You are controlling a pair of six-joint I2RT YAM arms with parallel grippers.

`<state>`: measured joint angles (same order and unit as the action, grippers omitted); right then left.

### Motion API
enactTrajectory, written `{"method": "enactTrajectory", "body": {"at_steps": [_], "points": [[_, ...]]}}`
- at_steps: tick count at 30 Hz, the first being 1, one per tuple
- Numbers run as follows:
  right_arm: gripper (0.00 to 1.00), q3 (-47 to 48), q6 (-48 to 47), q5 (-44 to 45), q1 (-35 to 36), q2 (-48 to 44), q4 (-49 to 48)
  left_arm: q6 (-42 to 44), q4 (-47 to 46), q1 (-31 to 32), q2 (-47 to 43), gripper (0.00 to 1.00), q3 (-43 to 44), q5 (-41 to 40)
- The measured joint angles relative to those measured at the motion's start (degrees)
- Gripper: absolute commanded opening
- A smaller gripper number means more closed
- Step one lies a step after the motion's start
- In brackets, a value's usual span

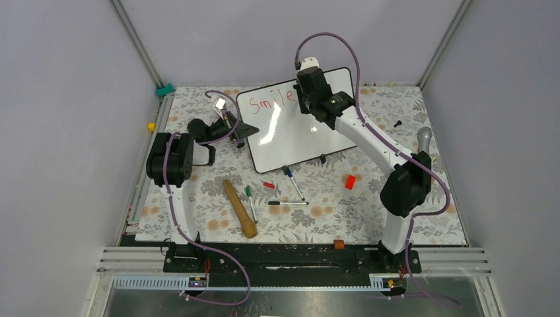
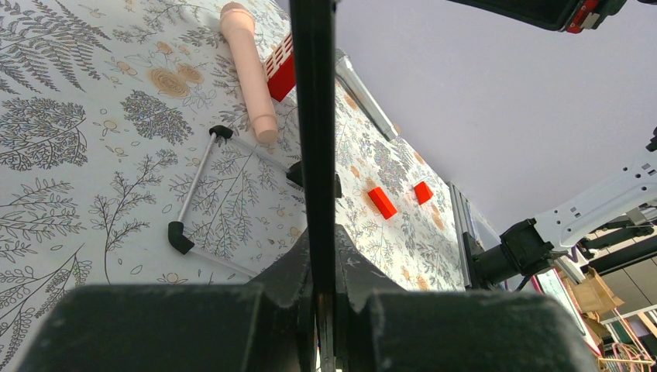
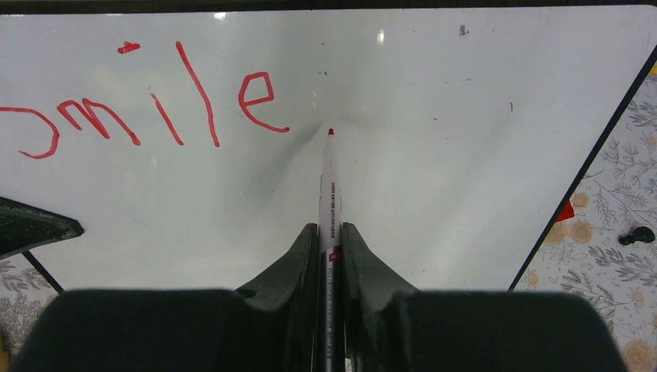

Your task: Write a sentence on the whiteboard

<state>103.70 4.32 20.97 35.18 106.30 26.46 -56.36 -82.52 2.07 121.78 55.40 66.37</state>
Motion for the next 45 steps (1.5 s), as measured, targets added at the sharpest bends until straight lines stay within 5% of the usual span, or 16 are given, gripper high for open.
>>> {"method": "enactTrajectory", "body": {"at_steps": [34,45], "points": [[0.0,6.7,-0.1,-2.0,-0.1,5.1,7.5,-0.3,0.1,0.0,0.2,0.0,0.1,-0.1],[0.0,0.4,1.0,-6.1,-0.2,-5.2,5.7,-0.2,0.1,0.0,0.2,0.04,0.3,0.2]]}}
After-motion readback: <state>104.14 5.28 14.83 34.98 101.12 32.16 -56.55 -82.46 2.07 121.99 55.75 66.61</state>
